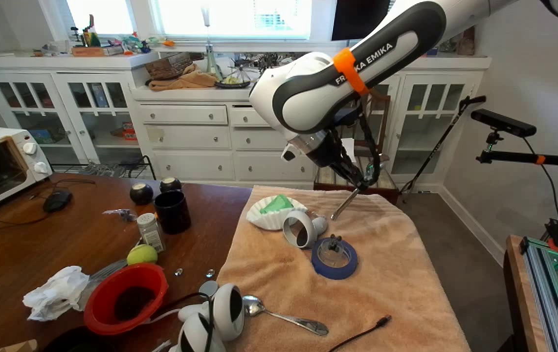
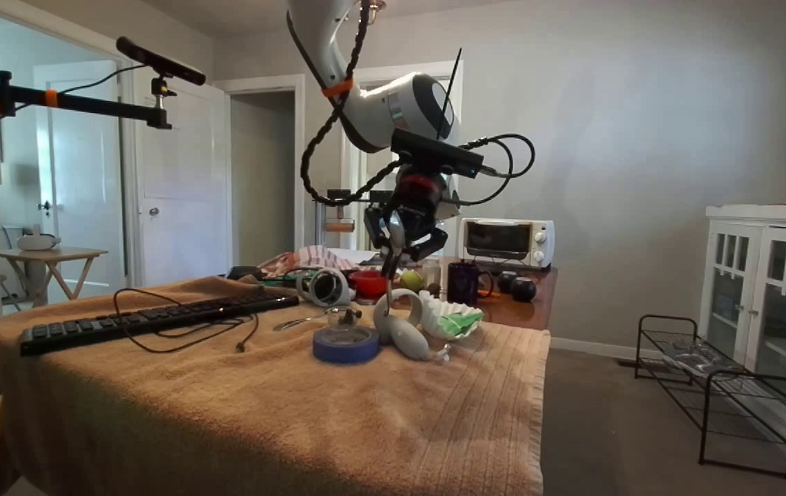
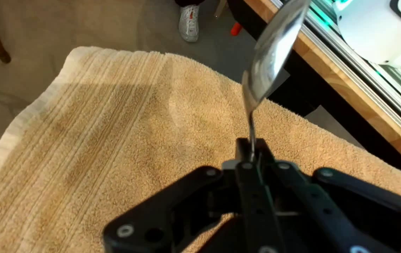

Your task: Use one silver spoon to place the toy car in the glass cup.

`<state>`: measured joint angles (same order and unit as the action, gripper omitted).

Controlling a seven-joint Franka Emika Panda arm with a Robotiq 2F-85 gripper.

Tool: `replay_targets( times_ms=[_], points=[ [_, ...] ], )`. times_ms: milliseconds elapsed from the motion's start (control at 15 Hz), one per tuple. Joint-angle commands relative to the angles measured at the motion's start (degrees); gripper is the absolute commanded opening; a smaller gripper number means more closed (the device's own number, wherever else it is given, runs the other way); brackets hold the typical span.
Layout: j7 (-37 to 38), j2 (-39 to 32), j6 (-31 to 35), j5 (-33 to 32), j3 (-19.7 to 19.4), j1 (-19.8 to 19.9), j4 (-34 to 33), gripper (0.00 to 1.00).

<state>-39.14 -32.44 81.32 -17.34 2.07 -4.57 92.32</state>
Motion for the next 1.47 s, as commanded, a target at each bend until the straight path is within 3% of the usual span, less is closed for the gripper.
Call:
replay_targets(
  times_ms=[0,267,467,1400],
  points=[
    [11.20,-0.46,-3.27,-0.51,0.27,-0.27,1.19,0.01],
    [21.94,-2.50,-9.49,0.94,0.39,-0.46,-0.36,0.01],
    [23.59,-3.52,-11.21,1.91,1.23,0.31,-1.19,0.01],
    [12.41,-6.70,-2.41,8.01,5.07,3.69,-4.01,0.01]
  ],
)
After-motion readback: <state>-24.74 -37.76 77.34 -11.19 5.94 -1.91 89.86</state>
